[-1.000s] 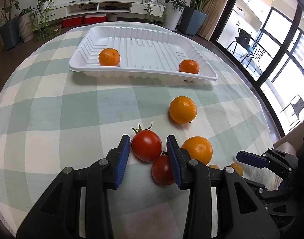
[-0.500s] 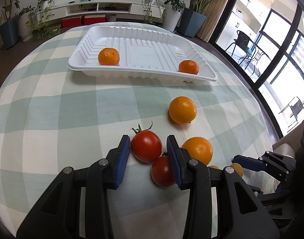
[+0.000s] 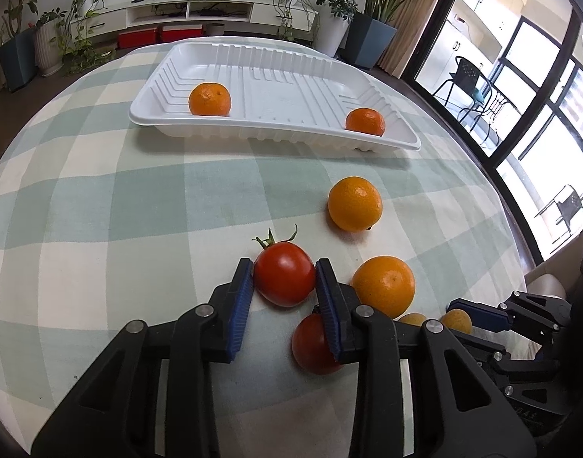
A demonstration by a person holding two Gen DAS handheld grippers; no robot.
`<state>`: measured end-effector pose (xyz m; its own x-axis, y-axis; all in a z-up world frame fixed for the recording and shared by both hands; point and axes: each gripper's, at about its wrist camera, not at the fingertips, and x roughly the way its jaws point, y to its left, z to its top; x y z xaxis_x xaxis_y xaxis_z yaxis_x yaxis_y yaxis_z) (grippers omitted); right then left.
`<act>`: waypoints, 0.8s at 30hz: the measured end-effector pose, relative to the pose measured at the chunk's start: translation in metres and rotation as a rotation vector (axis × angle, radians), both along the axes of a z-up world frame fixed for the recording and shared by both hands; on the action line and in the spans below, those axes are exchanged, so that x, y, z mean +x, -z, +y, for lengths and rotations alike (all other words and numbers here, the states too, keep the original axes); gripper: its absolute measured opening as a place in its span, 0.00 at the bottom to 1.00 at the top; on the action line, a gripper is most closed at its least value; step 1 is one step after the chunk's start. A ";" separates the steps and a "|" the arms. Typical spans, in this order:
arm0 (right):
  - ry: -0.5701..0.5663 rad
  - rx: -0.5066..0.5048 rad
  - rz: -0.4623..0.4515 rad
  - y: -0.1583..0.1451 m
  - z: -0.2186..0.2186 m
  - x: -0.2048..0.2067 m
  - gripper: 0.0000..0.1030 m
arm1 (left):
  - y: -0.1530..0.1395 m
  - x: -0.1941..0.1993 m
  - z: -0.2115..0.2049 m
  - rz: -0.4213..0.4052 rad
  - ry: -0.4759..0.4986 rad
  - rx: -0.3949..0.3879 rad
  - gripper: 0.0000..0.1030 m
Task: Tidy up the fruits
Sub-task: 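Close the left gripper on the red tomato while the right gripper closes on the brown kiwi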
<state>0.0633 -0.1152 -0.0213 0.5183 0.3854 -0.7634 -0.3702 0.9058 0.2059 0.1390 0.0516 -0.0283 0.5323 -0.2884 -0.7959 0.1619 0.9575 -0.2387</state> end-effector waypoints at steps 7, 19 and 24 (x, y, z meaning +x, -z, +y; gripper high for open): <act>0.003 0.017 0.004 -0.001 -0.002 0.000 0.29 | 0.000 0.000 0.002 -0.003 -0.001 -0.008 0.30; 0.020 0.085 0.005 -0.005 -0.009 0.001 0.29 | -0.008 -0.004 0.005 -0.019 -0.007 -0.020 0.29; 0.032 0.123 0.010 -0.007 -0.016 0.002 0.29 | -0.015 -0.006 0.005 -0.032 -0.002 -0.023 0.29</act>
